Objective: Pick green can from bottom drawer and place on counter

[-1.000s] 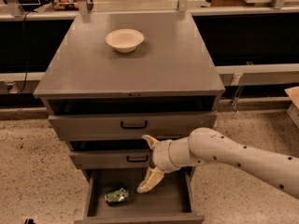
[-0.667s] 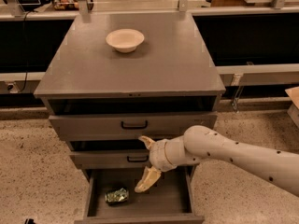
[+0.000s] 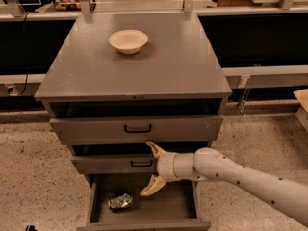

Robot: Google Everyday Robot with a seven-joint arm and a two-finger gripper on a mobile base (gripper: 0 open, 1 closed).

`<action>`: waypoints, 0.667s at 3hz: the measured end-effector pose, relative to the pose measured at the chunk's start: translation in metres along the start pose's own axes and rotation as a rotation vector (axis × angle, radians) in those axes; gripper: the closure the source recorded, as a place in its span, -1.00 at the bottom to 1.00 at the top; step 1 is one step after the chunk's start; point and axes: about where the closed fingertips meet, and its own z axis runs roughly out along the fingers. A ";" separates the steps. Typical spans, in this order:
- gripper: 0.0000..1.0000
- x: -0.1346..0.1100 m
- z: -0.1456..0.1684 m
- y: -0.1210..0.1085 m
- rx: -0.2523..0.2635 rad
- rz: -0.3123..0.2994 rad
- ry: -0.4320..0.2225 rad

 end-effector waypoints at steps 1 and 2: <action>-1.00 0.047 0.008 -0.006 0.075 -0.049 -0.056; -1.00 0.072 0.031 0.021 0.043 -0.063 -0.111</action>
Offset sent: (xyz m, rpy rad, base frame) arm 0.0170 -0.0220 -0.0435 0.0569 -0.0920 -0.0147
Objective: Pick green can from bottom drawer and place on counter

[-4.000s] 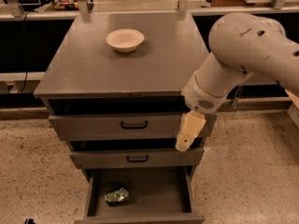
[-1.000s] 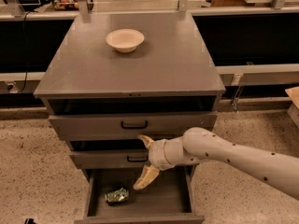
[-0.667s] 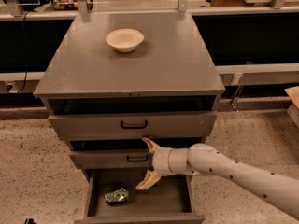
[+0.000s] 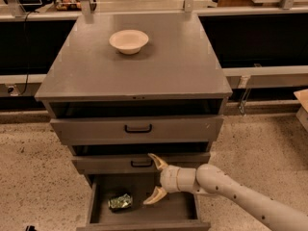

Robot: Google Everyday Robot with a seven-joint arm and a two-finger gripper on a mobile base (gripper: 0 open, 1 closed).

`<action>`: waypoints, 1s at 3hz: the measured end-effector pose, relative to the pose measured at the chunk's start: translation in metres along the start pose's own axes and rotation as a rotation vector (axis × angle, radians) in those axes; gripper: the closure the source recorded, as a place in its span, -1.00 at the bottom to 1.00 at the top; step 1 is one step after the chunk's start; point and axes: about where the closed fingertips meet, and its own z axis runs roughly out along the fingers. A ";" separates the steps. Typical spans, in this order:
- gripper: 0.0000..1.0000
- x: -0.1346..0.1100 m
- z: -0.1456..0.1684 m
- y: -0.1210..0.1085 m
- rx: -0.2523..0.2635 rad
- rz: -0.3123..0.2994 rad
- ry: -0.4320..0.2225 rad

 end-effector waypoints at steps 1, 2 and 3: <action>-1.00 0.000 0.000 0.000 0.000 0.000 0.000; -0.96 0.027 0.021 0.008 -0.062 0.025 -0.013; -0.52 0.052 0.029 0.012 -0.053 0.036 -0.041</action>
Offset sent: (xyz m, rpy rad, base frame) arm 0.0122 0.0116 -0.0654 -0.0119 0.1057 0.0920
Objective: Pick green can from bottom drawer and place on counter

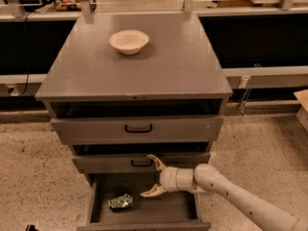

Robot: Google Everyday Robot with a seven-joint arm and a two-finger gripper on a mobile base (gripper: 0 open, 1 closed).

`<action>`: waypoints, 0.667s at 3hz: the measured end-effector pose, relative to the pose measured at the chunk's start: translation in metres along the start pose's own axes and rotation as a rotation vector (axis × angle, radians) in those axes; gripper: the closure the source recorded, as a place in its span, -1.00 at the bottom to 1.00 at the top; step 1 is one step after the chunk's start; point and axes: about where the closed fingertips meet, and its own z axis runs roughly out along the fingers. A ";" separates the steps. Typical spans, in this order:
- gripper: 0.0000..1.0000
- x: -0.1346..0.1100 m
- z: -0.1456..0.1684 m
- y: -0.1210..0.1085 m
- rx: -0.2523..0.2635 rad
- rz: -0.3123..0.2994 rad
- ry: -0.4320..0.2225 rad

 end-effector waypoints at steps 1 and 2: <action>-0.06 -0.007 -0.003 -0.002 0.000 0.000 0.000; -0.11 -0.013 -0.006 -0.004 0.000 0.000 0.000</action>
Offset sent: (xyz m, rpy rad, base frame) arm 0.0026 -0.0417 -0.1109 0.2161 -0.0076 -0.0457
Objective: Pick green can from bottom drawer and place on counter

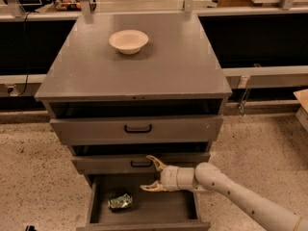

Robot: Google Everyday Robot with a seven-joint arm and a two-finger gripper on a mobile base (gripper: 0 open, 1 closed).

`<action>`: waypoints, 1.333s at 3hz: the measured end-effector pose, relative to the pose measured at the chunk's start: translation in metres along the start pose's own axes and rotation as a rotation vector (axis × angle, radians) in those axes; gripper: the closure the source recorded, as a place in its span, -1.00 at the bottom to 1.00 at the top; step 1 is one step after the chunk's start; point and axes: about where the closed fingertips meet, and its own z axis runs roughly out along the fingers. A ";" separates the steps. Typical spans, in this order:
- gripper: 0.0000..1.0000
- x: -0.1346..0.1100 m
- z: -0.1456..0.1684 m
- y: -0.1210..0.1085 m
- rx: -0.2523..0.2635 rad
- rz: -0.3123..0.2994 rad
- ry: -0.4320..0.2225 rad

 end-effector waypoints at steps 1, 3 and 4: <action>-0.73 -0.003 -0.001 -0.001 0.000 0.000 0.000; -1.00 -0.036 -0.002 0.005 -0.035 -0.179 -0.012; -1.00 -0.052 -0.003 0.016 -0.081 -0.313 -0.018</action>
Offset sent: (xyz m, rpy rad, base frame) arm 0.0000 0.0000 0.0027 0.0000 0.0000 0.0000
